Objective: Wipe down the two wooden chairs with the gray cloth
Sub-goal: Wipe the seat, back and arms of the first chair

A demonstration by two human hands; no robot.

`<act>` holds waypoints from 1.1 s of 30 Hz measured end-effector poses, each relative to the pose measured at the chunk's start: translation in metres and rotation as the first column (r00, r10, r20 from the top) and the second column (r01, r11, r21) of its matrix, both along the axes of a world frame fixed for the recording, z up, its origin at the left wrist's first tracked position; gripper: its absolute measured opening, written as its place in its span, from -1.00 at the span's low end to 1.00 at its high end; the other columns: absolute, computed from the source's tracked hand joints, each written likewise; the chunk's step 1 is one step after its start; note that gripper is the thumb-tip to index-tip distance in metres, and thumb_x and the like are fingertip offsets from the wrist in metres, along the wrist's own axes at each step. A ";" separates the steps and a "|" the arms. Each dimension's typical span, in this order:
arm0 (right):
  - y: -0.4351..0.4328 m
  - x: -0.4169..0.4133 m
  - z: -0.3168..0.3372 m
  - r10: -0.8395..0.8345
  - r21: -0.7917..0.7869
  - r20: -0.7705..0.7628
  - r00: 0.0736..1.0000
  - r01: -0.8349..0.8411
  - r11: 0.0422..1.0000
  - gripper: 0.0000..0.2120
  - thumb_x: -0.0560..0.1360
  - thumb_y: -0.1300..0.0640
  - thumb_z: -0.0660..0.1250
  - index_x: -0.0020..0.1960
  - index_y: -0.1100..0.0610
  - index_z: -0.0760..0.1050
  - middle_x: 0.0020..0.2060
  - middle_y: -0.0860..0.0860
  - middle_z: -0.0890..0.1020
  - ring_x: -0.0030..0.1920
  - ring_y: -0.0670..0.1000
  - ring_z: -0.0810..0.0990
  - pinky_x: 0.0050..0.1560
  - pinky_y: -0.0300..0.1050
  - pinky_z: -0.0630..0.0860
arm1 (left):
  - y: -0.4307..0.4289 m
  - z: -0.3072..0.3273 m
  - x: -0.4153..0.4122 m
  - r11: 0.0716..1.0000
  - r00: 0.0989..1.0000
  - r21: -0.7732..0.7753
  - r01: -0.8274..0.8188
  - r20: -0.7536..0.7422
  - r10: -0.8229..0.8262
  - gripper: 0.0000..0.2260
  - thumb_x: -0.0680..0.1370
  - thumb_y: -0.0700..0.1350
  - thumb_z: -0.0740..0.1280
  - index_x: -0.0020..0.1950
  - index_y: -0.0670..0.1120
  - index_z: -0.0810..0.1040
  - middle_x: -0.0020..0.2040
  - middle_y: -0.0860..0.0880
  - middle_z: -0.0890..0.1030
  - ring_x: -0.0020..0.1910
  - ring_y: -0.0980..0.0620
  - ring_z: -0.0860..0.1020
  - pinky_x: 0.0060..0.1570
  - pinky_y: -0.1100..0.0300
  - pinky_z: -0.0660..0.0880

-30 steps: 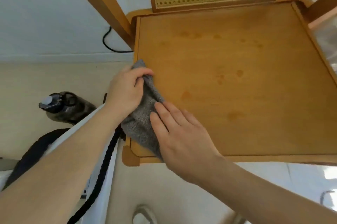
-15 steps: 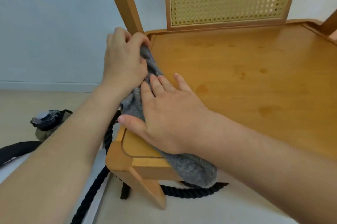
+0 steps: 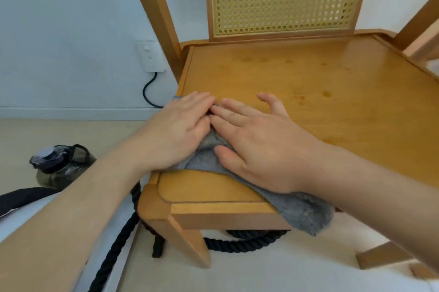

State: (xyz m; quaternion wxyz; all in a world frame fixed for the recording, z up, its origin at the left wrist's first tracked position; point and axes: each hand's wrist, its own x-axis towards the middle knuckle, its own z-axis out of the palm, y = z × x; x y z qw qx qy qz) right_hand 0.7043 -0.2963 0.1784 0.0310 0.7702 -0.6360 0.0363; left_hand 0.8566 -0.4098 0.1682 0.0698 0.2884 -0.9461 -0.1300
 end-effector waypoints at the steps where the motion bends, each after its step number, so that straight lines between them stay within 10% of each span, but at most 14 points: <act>1: 0.010 -0.013 0.002 -0.021 -0.054 -0.014 1.000 0.020 0.998 -0.43 0.58 -0.20 -0.09 0.47 0.05 0.29 0.49 -0.08 0.30 0.51 -0.04 0.17 0.38 0.29 0.06 | 0.004 0.000 -0.003 1.000 0.991 -0.009 0.020 0.130 -0.019 -0.32 0.52 0.32 -0.17 0.59 0.03 -0.04 0.58 0.10 -0.06 0.52 0.23 -0.09 0.45 0.31 -0.15; 4: 0.030 -0.052 0.010 -0.092 -0.076 0.005 0.996 0.092 0.993 -0.50 0.53 -0.24 -0.01 0.24 -0.05 0.52 0.23 -0.18 0.55 0.24 0.02 0.44 0.03 0.09 0.26 | 0.016 0.006 -0.035 0.994 0.933 -0.033 0.103 0.349 -0.085 -0.24 0.42 0.42 -0.31 0.55 0.11 -0.30 0.55 0.13 -0.31 0.52 0.16 -0.31 0.51 0.11 -0.22; 10: 0.043 -0.061 0.003 -0.142 -0.182 0.283 0.949 0.198 0.963 -0.76 0.48 0.17 0.34 0.14 0.05 0.50 0.03 0.01 0.49 -0.05 0.06 0.50 -0.07 0.05 0.50 | 0.019 0.004 -0.064 0.993 0.957 -0.003 0.116 0.267 -0.111 -0.35 0.50 0.36 -0.23 0.52 0.18 -0.36 0.56 0.13 -0.31 0.51 0.17 -0.31 0.52 0.06 -0.22; 18: 0.040 -0.003 -0.009 -0.076 0.036 0.143 0.987 0.071 0.997 -0.47 0.62 -0.07 0.00 0.47 0.21 0.29 0.46 0.11 0.34 0.48 0.06 0.28 0.42 0.02 0.31 | 0.056 0.003 -0.012 0.941 0.920 -0.021 -0.337 0.206 0.334 -0.24 0.43 0.35 -0.34 0.57 0.04 -0.25 0.58 0.04 -0.24 0.55 0.09 -0.23 0.51 -0.01 -0.15; 23: 0.044 -0.028 -0.010 -0.087 0.081 0.108 0.990 0.078 0.994 -0.44 0.63 -0.13 -0.09 0.53 0.15 0.20 0.52 0.03 0.22 0.51 -0.01 0.19 0.44 -0.09 0.12 | 0.035 0.016 -0.011 0.743 0.817 0.363 -0.562 0.101 0.568 -0.09 0.36 0.47 0.20 0.55 0.13 -0.13 0.55 0.02 0.07 0.47 -0.07 0.22 0.38 -0.04 0.28; 28: 0.040 -0.025 -0.004 -0.056 0.105 0.134 0.989 0.042 0.994 -0.32 0.54 -0.26 -0.27 0.57 0.01 0.03 0.55 -0.10 0.03 0.54 -0.13 -0.04 0.47 -0.26 -0.12 | 0.020 0.009 0.017 0.262 0.711 0.908 -0.328 0.055 0.701 -0.40 0.31 0.21 0.49 0.30 0.09 0.44 0.04 0.13 0.65 -0.06 0.06 0.66 -0.06 0.18 0.53; 33: 0.039 0.000 -0.002 -0.059 0.102 0.118 0.991 0.046 0.994 -0.26 0.47 -0.23 -0.38 0.58 0.05 -0.07 0.56 -0.03 -0.05 0.55 -0.05 -0.12 0.45 -0.19 -0.21 | 0.040 -0.002 0.024 0.209 0.704 0.958 -0.194 -0.012 0.710 -0.58 0.36 0.10 0.49 0.18 0.04 0.58 -0.01 -0.03 0.72 -0.03 -0.06 0.69 0.07 0.05 0.57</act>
